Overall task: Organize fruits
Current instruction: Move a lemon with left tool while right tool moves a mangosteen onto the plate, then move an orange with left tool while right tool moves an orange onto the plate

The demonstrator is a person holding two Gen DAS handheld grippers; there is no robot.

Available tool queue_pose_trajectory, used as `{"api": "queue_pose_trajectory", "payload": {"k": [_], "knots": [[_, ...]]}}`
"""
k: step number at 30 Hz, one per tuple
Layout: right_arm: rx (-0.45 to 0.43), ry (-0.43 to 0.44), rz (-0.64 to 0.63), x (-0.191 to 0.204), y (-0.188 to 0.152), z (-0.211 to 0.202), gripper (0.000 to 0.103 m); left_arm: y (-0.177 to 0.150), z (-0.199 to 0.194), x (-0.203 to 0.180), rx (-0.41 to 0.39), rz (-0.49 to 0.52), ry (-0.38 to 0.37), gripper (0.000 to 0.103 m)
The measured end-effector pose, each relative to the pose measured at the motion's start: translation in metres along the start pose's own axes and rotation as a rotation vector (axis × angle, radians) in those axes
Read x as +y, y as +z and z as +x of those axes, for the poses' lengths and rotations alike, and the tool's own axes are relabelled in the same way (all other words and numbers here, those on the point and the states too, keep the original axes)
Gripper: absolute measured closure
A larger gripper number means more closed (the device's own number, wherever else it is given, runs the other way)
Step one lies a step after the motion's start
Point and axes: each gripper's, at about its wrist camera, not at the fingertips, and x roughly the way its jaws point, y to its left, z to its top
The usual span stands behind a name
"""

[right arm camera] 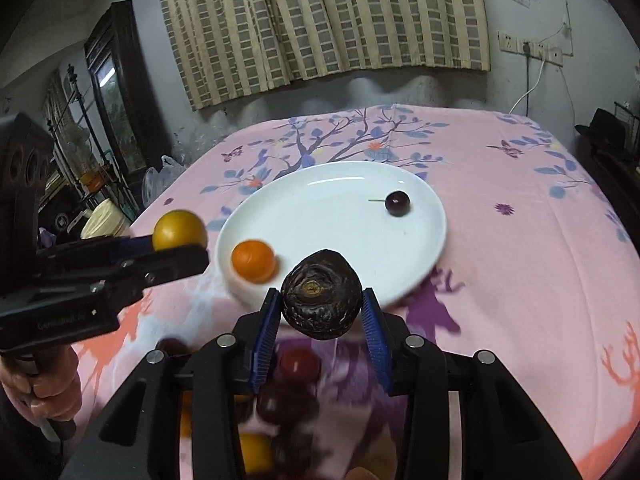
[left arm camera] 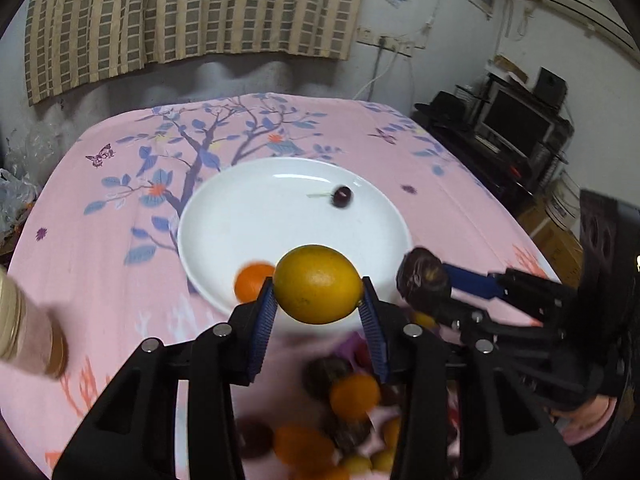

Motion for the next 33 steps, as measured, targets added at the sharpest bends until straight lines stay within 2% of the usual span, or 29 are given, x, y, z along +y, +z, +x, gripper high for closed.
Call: {"api": "queue_pose_trajectory", "payload": {"k": [4, 8, 9, 10, 12, 13, 14, 16, 18, 22, 24, 25, 27, 29, 33], "knots": [[0.006, -0.012, 0.013, -0.008, 0.025, 0.029, 0.061, 0.030, 0.043, 0.019, 0.042, -0.001, 0.057, 0.062], [0.033, -0.014, 0.029, -0.016, 0.034, 0.054, 0.060, 0.040, 0.077, 0.040, 0.110, -0.043, 0.105, 0.062], [0.036, -0.020, 0.027, -0.017, 0.033, 0.057, 0.056, 0.039, 0.082, 0.045, 0.136, -0.068, 0.115, 0.062], [0.037, -0.019, 0.023, -0.016, 0.031, 0.056, 0.043, 0.036, 0.081, 0.048, 0.139, -0.089, 0.120, 0.058], [0.021, -0.014, 0.018, -0.014, 0.026, 0.043, 0.042, 0.029, 0.058, 0.048, 0.080, -0.097, 0.121, 0.038], [0.009, -0.013, 0.005, -0.012, 0.022, 0.035, 0.042, 0.026, 0.044, 0.045, 0.044, -0.083, 0.135, 0.021], [-0.010, -0.014, -0.015, -0.008, 0.018, 0.023, 0.042, 0.021, 0.028, 0.042, 0.009, -0.066, 0.162, 0.012], [-0.041, -0.003, -0.052, 0.003, 0.007, 0.000, 0.041, 0.009, -0.005, 0.035, -0.047, -0.040, 0.185, 0.012], [-0.053, 0.017, -0.077, 0.013, -0.005, -0.015, 0.039, -0.011, -0.034, 0.030, -0.070, -0.035, 0.154, 0.012], [-0.022, 0.083, -0.146, 0.036, -0.027, -0.025, 0.039, -0.054, -0.067, 0.029, -0.122, -0.046, 0.135, 0.008], [0.013, 0.073, -0.200, 0.050, -0.037, -0.019, 0.041, -0.074, -0.073, 0.033, -0.145, -0.049, 0.174, 0.007], [0.029, 0.073, -0.216, 0.055, -0.039, -0.016, 0.047, -0.082, -0.072, 0.037, -0.148, -0.053, 0.193, 0.007], [0.068, 0.065, -0.240, 0.064, -0.044, -0.007, 0.049, -0.096, -0.068, 0.049, -0.119, -0.086, 0.222, 0.007], [0.093, 0.060, -0.245, 0.070, -0.048, 0.000, 0.049, -0.102, -0.066, 0.064, -0.087, -0.131, 0.216, 0.007], [0.135, 0.038, -0.275, 0.081, -0.056, 0.012, 0.049, -0.105, -0.073, 0.078, -0.100, -0.194, 0.197, 0.007]]}}
